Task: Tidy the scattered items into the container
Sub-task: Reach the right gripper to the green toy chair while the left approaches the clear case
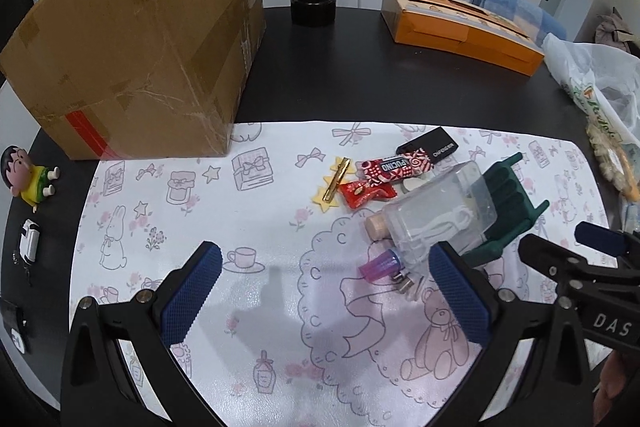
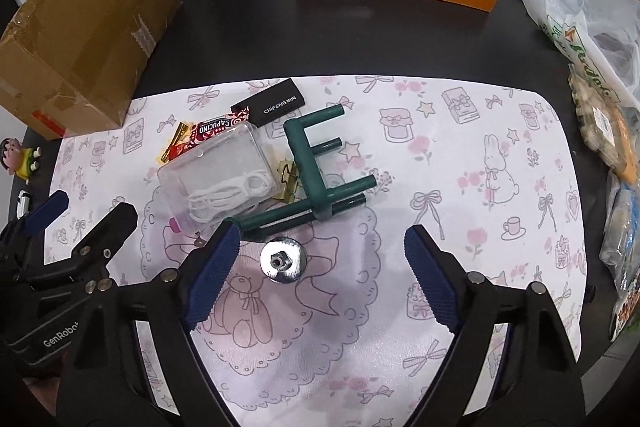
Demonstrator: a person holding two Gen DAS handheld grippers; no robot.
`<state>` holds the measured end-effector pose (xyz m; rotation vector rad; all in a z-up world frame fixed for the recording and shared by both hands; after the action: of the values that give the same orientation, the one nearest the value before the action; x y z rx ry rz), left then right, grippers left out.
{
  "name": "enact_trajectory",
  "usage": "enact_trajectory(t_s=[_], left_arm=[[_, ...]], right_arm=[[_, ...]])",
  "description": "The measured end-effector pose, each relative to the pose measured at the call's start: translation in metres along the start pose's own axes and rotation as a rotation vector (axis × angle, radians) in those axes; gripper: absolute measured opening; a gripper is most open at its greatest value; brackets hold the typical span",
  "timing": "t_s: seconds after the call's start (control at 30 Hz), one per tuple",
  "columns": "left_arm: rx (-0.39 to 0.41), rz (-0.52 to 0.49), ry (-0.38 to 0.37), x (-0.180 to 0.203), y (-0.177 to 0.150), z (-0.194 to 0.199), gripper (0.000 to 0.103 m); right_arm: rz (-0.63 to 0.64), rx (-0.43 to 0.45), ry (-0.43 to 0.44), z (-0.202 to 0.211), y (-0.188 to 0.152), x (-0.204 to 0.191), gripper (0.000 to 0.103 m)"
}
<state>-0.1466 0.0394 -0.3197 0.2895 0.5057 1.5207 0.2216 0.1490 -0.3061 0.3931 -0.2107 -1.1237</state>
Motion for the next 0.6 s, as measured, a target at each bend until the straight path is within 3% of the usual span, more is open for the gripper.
enact_trajectory(t_s=[0.43, 0.47, 0.5, 0.57, 0.6], left_arm=[[-0.034, -0.024, 0.031, -0.004, -0.008, -0.012, 0.103], [-0.036, -0.024, 0.032, -0.004, -0.008, -0.013, 0.103], [-0.037, -0.023, 0.032, -0.003, -0.008, -0.013, 0.103], [-0.037, -0.022, 0.028, -0.002, -0.007, -0.013, 0.103], [-0.037, -0.022, 0.025, -0.001, -0.007, -0.014, 0.103]], right_arm=[[-0.150, -0.055, 0.073, -0.031, 0.008, 0.010, 0.083], [-0.158, -0.069, 0.063, -0.034, 0.006, 0.014, 0.075], [-0.167, -0.086, 0.054, -0.038, 0.003, 0.017, 0.047], [-0.202, -0.126, 0.049, -0.045, -0.007, 0.025, 0.026], [-0.215, -0.134, 0.054, -0.046, -0.010, 0.027, 0.024]])
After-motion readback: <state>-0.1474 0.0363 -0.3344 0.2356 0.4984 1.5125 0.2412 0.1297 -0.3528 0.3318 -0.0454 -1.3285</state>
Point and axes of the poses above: each gripper's, at about its wrist camera, not at the fingertips, and z roughly against the way its jaws point, x to its right, y to its top, the point moved 10 cm from there along -z, roughly the way its jaws point, and after that the axes turned 11 degrees about y, right-handed, at the moved point
